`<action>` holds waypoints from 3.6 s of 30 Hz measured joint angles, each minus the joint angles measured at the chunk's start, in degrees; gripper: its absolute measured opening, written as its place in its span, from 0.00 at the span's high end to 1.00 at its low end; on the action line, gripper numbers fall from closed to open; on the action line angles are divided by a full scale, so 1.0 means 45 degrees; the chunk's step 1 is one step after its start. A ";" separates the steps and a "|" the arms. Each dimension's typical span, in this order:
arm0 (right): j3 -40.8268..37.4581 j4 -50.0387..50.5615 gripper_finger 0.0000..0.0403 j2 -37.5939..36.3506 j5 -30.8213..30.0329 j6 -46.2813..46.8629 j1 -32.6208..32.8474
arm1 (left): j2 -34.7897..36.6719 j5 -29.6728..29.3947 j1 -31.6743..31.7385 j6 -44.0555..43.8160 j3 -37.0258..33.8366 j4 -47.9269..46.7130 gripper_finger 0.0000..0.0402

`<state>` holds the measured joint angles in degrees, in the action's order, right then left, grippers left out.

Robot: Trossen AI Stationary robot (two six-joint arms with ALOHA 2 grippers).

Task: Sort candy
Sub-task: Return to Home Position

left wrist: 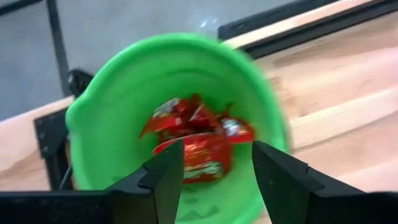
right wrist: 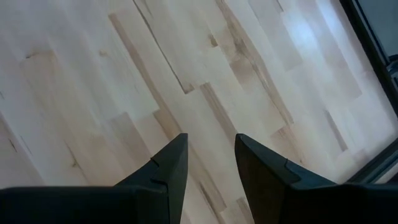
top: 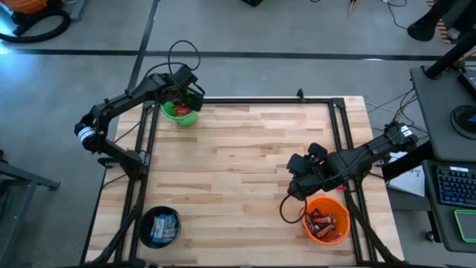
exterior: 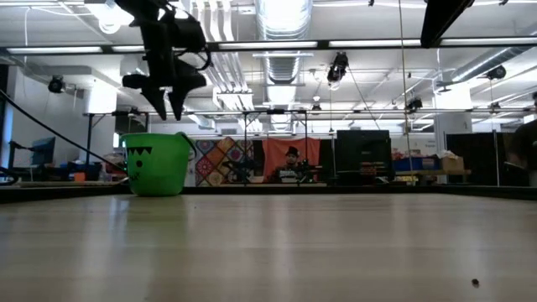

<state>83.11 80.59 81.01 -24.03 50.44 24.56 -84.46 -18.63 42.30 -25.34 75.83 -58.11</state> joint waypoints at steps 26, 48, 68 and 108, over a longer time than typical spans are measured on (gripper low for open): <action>0.0000 0.1199 0.69 -0.0409 -0.0012 -0.0904 0.0030 | 0.0396 -0.1072 -0.8498 -0.2451 0.6919 -0.2783 0.58; -0.0021 -0.0456 0.69 -0.6336 -0.3353 -0.3848 0.0379 | 0.0373 -0.7767 -1.5497 -0.5571 0.6354 -0.4806 0.58; -0.0287 0.0831 0.69 -0.6821 -0.0996 -0.3165 0.0379 | -0.0766 -0.0632 -1.5497 0.0621 0.6345 -0.5284 0.58; -0.9557 -0.8197 0.69 -1.7967 -0.0944 -0.6906 0.0374 | 0.0743 -0.6108 -1.6587 -0.4521 0.6150 -0.5803 0.58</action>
<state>40.10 43.71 0.16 -28.28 19.36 26.24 -81.11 -46.12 -32.35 -45.69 103.50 -84.22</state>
